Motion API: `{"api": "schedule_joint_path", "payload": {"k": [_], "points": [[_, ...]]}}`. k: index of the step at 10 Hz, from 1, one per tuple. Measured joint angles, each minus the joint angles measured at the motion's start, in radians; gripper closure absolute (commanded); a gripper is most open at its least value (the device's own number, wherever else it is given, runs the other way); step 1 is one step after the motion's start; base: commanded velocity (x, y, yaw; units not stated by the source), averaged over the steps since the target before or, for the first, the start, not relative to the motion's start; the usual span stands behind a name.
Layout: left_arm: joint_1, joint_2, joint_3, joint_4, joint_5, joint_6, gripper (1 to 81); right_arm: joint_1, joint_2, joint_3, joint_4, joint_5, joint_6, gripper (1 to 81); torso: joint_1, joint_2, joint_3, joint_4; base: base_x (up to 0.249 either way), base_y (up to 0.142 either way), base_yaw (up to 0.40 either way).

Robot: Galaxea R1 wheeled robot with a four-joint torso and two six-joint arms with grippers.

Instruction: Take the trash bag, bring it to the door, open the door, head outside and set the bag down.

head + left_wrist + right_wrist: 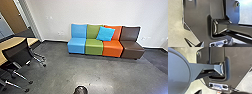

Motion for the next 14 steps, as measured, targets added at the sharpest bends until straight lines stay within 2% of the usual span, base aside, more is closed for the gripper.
{"api": "schedule_joint_path", "payload": {"k": [2,4,5,9,14], "points": [[-0.028,-0.067,0.089,-0.006,-0.001,-0.006,1.0,0.018,-0.076,0.080,0.000,0.000,0.001,1.0,0.045,-0.070,-0.065,-0.014,0.000,0.000,0.000],[-0.052,-0.127,0.140,-0.048,0.001,-0.007,1.0,0.033,-0.189,0.175,0.002,0.001,0.017,1.0,0.086,-0.133,-0.123,-0.027,0.000,0.000,0.000],[-0.067,-0.142,0.150,-0.063,0.013,-0.010,1.0,0.040,-0.224,0.207,0.001,-0.001,0.024,1.0,0.103,-0.158,-0.129,-0.028,0.000,0.000,0.000],[-0.133,-0.171,0.167,-0.074,0.060,-0.013,1.0,0.096,-0.301,0.306,0.008,-0.001,0.040,1.0,0.191,-0.297,-0.141,-0.028,0.000,0.000,0.000],[-0.221,-0.188,0.172,-0.106,0.161,-0.013,1.0,0.125,-0.383,0.403,0.033,-0.007,0.043,1.0,0.303,-0.477,-0.142,-0.028,0.000,0.000,0.000]]}}
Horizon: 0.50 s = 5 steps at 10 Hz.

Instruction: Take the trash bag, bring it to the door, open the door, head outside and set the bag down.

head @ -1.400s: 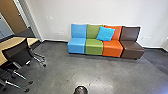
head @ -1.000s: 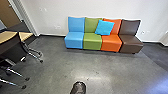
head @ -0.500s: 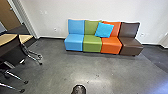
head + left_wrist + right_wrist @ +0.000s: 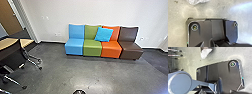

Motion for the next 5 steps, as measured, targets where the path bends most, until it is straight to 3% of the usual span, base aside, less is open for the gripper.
{"api": "schedule_joint_path", "payload": {"k": [3,5], "points": [[-0.045,-0.003,0.000,-0.016,0.026,0.000,1.0,0.013,-0.048,0.064,0.007,-0.001,0.000,1.0,0.063,-0.100,-0.003,0.000,0.000,0.000,0.000],[-0.067,-0.007,0.000,-0.021,0.054,0.000,1.0,0.024,-0.101,0.101,0.008,-0.002,0.000,1.0,0.097,-0.155,-0.043,0.000,0.000,0.000,0.000]]}}
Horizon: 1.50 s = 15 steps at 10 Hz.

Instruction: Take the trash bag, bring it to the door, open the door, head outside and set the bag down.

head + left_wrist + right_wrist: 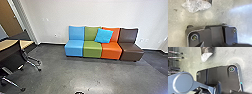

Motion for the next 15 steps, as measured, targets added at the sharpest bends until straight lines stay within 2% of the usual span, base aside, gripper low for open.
{"api": "schedule_joint_path", "payload": {"k": [5,6,8,11,15], "points": [[-0.041,0.000,0.000,-0.007,0.005,0.000,1.0,0.041,-0.065,0.087,0.002,-0.007,0.000,1.0,0.110,-0.173,-0.162,0.000,0.000,0.000,0.000],[-0.046,0.000,0.000,-0.008,0.005,0.000,1.0,0.045,-0.084,0.100,0.002,-0.015,0.001,1.0,0.124,-0.195,-0.181,0.000,0.000,0.000,0.000],[-0.059,0.000,0.000,-0.008,0.008,-0.001,1.0,0.057,-0.093,0.119,0.002,-0.019,0.002,1.0,0.161,-0.253,-0.195,0.000,0.000,0.000,0.000],[-0.092,0.005,0.000,-0.026,0.040,-0.001,1.0,0.095,-0.089,0.120,0.002,-0.068,0.002,1.0,0.228,-0.361,-0.197,0.000,0.000,0.000,0.000],[-0.113,0.006,-0.002,-0.029,0.056,-0.003,1.0,0.149,-0.089,0.122,0.021,-0.115,0.002,1.0,0.318,-0.504,-0.197,0.000,0.000,0.000,0.000]]}}
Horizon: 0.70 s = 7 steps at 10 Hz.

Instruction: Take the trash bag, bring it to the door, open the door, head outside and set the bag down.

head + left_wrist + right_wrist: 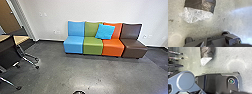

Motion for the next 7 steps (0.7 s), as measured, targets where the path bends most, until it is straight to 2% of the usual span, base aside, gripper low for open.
{"api": "schedule_joint_path", "payload": {"k": [3,5,7], "points": [[-0.051,0.020,-0.047,0.000,0.018,-0.003,1.0,0.051,-0.013,0.015,0.015,-0.042,0.001,1.0,0.059,-0.096,-0.014,0.000,0.000,0.000,0.000],[-0.059,0.047,-0.120,0.000,0.045,-0.004,1.0,0.055,-0.020,0.021,0.016,-0.056,0.003,1.0,0.097,-0.157,-0.068,0.000,0.000,0.000,0.000],[-0.085,0.091,-0.195,0.000,0.086,-0.005,1.0,0.081,-0.017,0.023,0.026,-0.061,0.003,1.0,0.127,-0.204,-0.095,0.000,0.000,0.000,0.000]]}}
